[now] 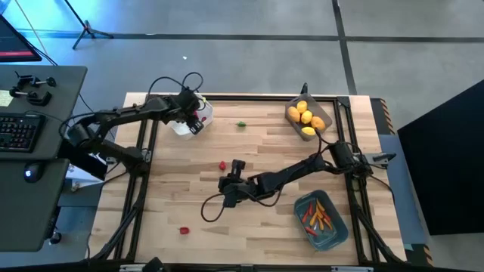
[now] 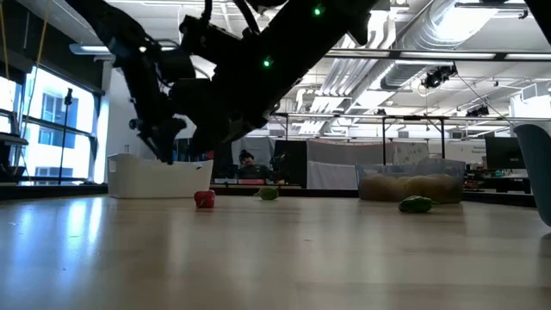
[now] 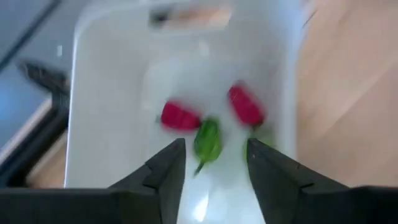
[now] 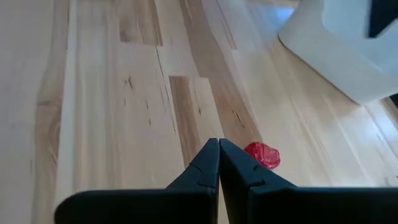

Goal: Sort produce into baskets
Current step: Put the red chili pepper into the white bin

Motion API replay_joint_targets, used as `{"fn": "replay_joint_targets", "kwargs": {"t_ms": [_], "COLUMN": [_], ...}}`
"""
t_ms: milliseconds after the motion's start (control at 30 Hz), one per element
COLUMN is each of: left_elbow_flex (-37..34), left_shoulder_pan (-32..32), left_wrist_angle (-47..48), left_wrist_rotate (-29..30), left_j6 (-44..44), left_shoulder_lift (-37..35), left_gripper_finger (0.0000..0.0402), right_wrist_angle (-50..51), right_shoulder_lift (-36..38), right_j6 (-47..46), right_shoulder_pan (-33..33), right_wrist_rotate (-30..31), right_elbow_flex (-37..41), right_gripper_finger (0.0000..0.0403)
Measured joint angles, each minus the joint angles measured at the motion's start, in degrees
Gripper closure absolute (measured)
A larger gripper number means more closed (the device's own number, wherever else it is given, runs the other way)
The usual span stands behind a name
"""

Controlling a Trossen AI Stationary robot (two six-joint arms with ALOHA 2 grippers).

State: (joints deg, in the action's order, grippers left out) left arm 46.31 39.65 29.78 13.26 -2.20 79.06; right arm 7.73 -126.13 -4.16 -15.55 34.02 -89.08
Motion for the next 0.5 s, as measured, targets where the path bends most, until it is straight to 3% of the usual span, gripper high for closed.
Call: {"fn": "replay_joint_targets", "kwargs": {"t_ms": [267,433,500], "left_elbow_flex": [-9.2,-15.5,-18.1], "left_shoulder_pan": [-6.6,-11.7,-13.9], "left_wrist_angle": [-14.8,-23.5,-27.4], "left_wrist_rotate": [-1.2,-2.9,-3.3], "left_j6": [3.1,7.2,8.8], "left_shoulder_lift": [-14.0,-24.1,-27.8], "left_gripper_finger": [0.0226,0.0225,0.0225], "right_wrist_angle": [0.7,-10.7,-13.4], "right_shoulder_lift": [0.0,0.2,0.2], "right_j6": [-2.5,-8.0,-12.1], "right_shoulder_pan": [1.3,2.3,2.4], "right_wrist_rotate": [-0.1,-3.0,0.1], "right_elbow_flex": [0.3,6.5,7.9], "right_gripper_finger": [0.0403,0.0403,0.0403]}}
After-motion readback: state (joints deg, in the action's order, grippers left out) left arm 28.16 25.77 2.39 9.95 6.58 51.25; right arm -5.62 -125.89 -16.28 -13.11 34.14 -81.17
